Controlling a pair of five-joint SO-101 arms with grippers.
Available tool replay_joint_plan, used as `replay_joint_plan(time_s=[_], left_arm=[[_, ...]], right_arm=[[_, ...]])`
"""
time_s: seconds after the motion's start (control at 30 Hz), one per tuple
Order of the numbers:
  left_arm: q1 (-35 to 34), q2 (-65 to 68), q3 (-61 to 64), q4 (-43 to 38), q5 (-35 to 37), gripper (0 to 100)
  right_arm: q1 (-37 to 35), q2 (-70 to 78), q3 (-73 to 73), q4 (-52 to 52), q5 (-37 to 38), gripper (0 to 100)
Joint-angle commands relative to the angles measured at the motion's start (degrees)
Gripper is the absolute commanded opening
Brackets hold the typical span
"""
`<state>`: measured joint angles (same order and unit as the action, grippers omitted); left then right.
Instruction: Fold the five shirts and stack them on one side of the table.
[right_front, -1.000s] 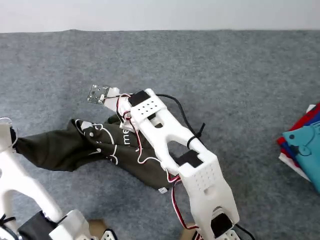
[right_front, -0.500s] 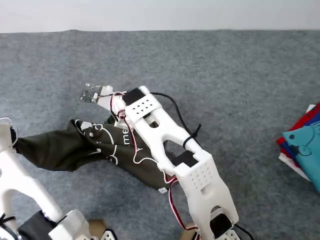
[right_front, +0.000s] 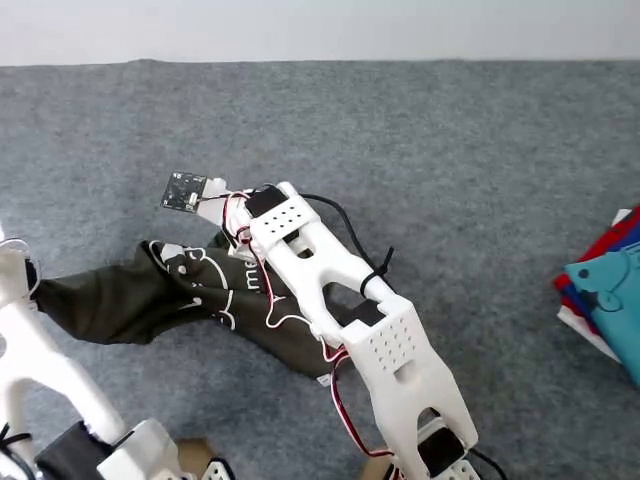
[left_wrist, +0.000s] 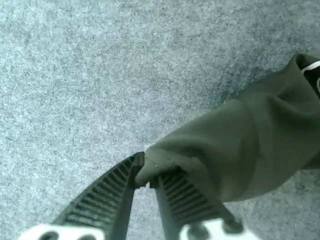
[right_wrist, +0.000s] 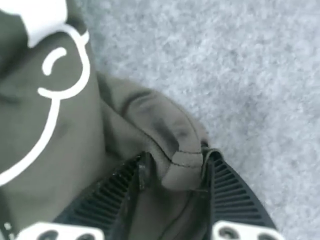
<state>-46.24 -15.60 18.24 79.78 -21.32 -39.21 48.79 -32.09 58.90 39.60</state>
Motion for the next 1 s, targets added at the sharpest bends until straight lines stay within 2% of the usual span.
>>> replay_joint_plan(time_s=[0.0, 0.07, 0.23, 0.53, 0.7, 0.87, 0.97], left_arm=[[-0.18, -0.62, -0.31, -0.97, 0.62, 1], [-0.18, -0.62, -0.31, -0.97, 0.62, 1], [-0.18, -0.7, -0.57, -0.97, 0.62, 1], [0.35, -2.11, -5.58, 1.58, 0.62, 1], [4.4, -8.53, -6.37, 2.02, 0.62, 1], [10.29, -16.35, -6.55, 1.93, 0.62, 1], [13.27, -19.69, -8.4, 1.93, 0.62, 1]], right_arm=[[0.84, 0.13, -4.66, -1.01, 2.81, 9.3], [1.71, 0.04, -6.24, -0.92, 5.1, 1.0], [3.38, 0.04, -14.42, 5.58, 7.12, 1.2], [7.78, 0.04, -38.68, 25.1, 7.12, 1.1], [9.89, 0.13, -51.69, 34.07, 8.53, 1.1], [14.11, -0.04, -64.62, 37.93, 12.22, 1.1], [17.54, -4.62, -64.35, 38.29, 14.33, 1.1]])
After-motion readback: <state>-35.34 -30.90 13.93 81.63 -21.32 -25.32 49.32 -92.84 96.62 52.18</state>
